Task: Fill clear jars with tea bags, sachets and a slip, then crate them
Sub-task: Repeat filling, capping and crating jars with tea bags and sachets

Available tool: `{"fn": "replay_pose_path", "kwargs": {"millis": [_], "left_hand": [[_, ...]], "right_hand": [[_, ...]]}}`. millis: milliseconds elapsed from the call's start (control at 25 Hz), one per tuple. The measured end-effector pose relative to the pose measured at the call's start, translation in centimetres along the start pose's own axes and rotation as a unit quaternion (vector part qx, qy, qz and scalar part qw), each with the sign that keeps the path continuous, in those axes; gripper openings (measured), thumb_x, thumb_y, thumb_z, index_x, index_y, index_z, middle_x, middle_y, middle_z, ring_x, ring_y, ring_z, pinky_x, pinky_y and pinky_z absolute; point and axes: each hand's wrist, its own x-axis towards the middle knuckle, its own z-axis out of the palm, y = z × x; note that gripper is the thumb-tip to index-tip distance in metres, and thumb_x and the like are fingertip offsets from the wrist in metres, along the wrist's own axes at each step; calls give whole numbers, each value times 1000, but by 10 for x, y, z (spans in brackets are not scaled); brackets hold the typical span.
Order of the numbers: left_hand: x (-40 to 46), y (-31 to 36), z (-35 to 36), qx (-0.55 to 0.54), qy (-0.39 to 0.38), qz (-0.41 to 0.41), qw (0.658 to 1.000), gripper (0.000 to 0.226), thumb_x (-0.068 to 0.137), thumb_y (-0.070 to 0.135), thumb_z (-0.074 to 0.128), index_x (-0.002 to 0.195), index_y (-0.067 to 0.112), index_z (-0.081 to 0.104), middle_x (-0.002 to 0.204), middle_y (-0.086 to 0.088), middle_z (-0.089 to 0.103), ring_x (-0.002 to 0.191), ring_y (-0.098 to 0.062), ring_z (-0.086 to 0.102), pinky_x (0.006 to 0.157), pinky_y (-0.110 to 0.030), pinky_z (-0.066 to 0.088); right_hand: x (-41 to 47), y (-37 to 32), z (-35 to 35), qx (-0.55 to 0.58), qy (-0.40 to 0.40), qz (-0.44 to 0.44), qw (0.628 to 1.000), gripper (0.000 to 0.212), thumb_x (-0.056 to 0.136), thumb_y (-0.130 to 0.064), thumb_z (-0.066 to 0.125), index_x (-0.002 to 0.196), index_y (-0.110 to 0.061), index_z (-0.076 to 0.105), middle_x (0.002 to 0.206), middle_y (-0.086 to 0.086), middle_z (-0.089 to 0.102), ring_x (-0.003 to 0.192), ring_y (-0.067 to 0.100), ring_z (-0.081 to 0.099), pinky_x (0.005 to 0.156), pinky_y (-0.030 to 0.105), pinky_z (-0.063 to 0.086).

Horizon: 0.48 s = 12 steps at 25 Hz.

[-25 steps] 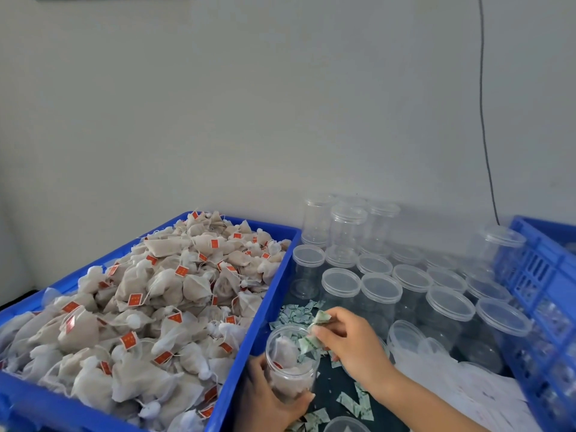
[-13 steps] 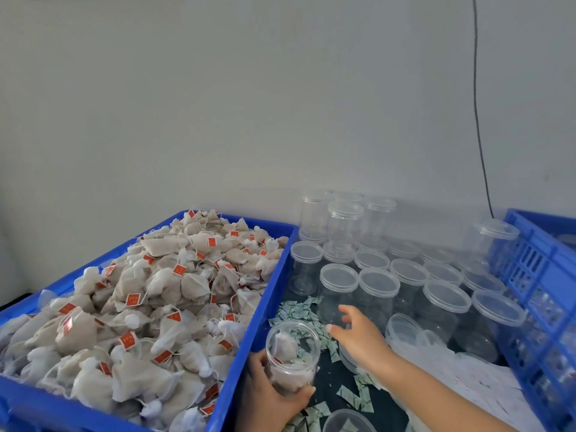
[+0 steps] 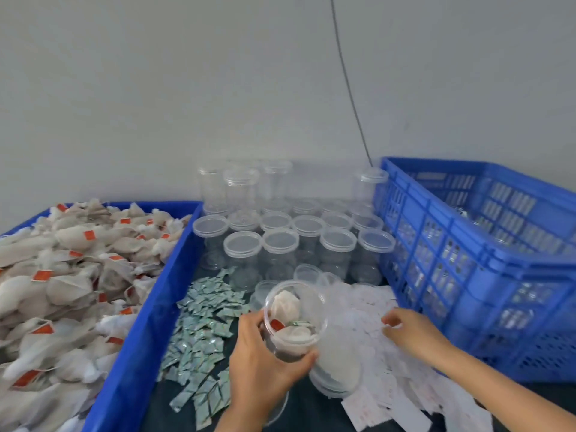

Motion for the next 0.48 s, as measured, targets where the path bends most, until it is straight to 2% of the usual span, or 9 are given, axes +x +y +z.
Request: {"fn": "replay_pose_path", "kwargs": {"millis": [120, 200, 240, 320, 400, 480], "left_hand": [[-2, 16, 25, 2, -20, 19, 1000, 85, 29, 68, 77, 102, 52, 36, 91, 23, 57, 88, 16, 55, 60, -11, 40], [0, 23, 33, 14, -23, 33, 999, 84, 30, 67, 79, 99, 52, 34, 89, 26, 54, 84, 17, 54, 57, -11, 38], [2, 26, 37, 21, -24, 37, 999, 83, 30, 65, 81, 97, 52, 34, 89, 26, 53, 81, 16, 54, 56, -12, 37], [3, 30, 42, 39, -27, 49, 998, 83, 32, 59, 86, 94, 49, 32, 89, 26, 52, 77, 14, 53, 55, -12, 36], [4, 33, 44, 54, -34, 59, 996, 86, 34, 56, 88, 99, 42, 34, 93, 27, 49, 79, 15, 49, 56, -11, 34], [4, 37, 46, 64, -43, 57, 995, 87, 36, 56, 87, 104, 35, 38, 97, 28, 47, 82, 19, 45, 58, -10, 33]], "right_hand": [[-5, 23, 16, -101, -32, -50, 993, 55, 95, -33, 49, 145, -20, 32, 150, -2, 33, 135, 13, 33, 106, 21, 28], [-7, 29, 26, -131, -42, -66, 988, 66, 97, -39, 42, 152, -22, 10, 158, -4, 13, 144, 12, 14, 114, 27, 18], [-6, 33, 29, -140, -30, -79, 987, 68, 98, -41, 39, 152, -21, 4, 159, -3, 9, 145, 12, 9, 115, 28, 15], [0, 37, 30, -153, 0, -106, 982, 66, 100, -40, 34, 152, -19, 0, 160, -2, 4, 146, 12, 3, 117, 29, 12], [11, 39, 31, -181, 21, -136, 974, 63, 101, -34, 31, 152, -16, -2, 160, -1, 3, 146, 13, 0, 118, 29, 7], [21, 39, 35, -240, 38, -173, 955, 58, 102, -26, 29, 152, -14, 0, 159, 1, 9, 146, 15, 4, 118, 31, 7]]}}
